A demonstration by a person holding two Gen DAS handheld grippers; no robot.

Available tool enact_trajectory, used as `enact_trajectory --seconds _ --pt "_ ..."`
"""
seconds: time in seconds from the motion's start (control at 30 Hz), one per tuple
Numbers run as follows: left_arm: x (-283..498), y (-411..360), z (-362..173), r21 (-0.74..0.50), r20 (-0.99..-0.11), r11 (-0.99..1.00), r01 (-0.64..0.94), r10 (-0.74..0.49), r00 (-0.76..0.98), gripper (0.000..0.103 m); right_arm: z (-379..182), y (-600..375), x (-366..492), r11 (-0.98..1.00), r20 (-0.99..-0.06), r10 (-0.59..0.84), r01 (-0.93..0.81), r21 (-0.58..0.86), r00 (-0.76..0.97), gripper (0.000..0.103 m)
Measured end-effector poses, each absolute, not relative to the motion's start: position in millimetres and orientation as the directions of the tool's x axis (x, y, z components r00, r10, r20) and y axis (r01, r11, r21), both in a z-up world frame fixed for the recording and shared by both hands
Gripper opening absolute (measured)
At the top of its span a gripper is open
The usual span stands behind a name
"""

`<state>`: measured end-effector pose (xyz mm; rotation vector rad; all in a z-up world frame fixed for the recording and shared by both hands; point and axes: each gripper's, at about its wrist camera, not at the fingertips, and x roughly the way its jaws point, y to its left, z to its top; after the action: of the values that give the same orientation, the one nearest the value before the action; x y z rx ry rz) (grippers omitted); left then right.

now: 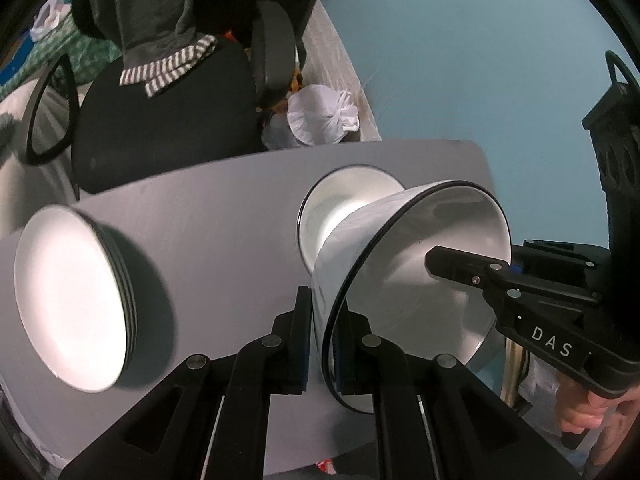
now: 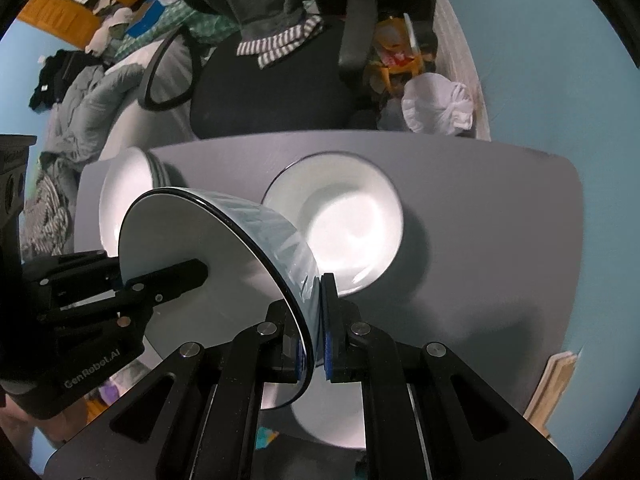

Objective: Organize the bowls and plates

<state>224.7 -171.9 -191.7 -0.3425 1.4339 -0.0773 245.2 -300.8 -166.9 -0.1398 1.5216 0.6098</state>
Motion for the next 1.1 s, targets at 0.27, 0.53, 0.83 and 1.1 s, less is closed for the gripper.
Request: enact_trajectory --seconds 0.27,0.53,0.83,1.1 --pt "254.6 -185.1 -215.4 -0.225 -0.972 0.963 -0.146 -0.212 0.096 0.008 -187.9 -310.2 270.4 0.859 -0.957 0.269 -0.422 0.289 -0.108 0.007" --pt "264.1 -184.9 -230.6 -0.221 -0.975 0.958 -0.185 -0.212 0.068 0.008 -203.2 -307.2 284.8 0.862 -0.964 0.235 -0.430 0.267 -0.127 0.007" --pt "267.0 -185.5 -241.9 -0.216 -0.976 0.955 -0.200 -0.211 0.047 0.008 -214.0 -304.7 290.9 0.864 -0.964 0.220 -0.428 0.265 -0.151 0.007" --pt "265.5 -187.9 -252.3 -0.228 -0.974 0.948 -0.222 -0.226 0.036 0.009 -222.4 -308.0 293.7 0.885 -0.966 0.200 -0.393 0.249 -0.163 0.009"
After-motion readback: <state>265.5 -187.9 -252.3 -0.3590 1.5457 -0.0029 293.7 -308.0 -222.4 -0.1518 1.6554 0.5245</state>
